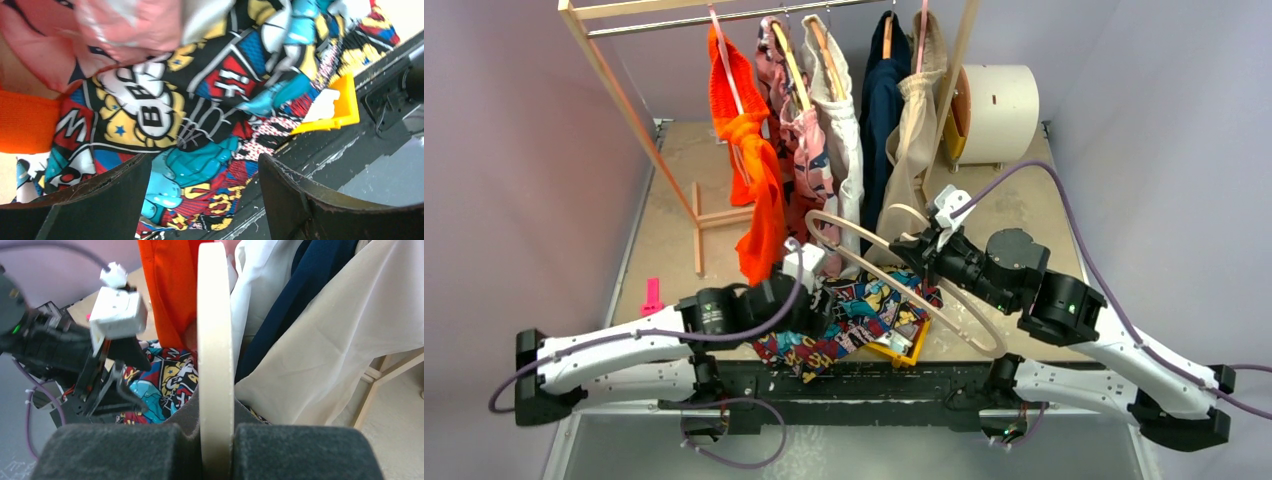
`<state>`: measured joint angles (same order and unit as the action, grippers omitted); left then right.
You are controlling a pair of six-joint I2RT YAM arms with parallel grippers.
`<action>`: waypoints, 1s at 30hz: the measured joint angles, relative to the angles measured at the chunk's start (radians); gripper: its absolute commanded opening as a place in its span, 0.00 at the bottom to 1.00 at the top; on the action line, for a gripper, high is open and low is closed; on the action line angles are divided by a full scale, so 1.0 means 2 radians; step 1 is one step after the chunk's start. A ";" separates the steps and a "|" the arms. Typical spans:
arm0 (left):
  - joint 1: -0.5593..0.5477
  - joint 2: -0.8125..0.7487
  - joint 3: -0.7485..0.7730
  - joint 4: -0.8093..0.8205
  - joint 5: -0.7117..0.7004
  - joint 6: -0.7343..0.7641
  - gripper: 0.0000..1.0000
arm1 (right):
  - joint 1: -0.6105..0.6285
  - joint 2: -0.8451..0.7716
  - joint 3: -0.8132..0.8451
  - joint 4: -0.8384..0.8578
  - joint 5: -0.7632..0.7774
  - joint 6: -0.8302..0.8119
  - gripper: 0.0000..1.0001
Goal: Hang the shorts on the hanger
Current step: Hang the shorts on the hanger.
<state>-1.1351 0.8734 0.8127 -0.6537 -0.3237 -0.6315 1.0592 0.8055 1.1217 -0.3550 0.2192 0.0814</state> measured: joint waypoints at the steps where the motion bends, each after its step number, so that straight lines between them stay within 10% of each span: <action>1: -0.029 0.011 0.002 0.002 -0.021 -0.003 0.77 | 0.000 0.002 0.000 0.001 0.000 -0.002 0.00; 11: -0.232 0.036 0.025 -0.056 -0.183 -0.115 0.78 | 0.000 -0.011 -0.011 0.008 0.003 -0.010 0.00; 17: -0.355 0.191 0.096 -0.139 -0.282 -0.227 0.88 | 0.000 -0.021 -0.021 0.009 0.006 -0.011 0.00; 30: -0.382 0.258 0.026 -0.156 -0.325 -0.356 0.90 | 0.000 -0.038 -0.023 0.010 0.013 -0.016 0.00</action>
<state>-1.8988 1.3888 0.8654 -0.9649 -0.9730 -1.3441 1.0592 0.7303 1.0756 -0.3359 0.2455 0.0490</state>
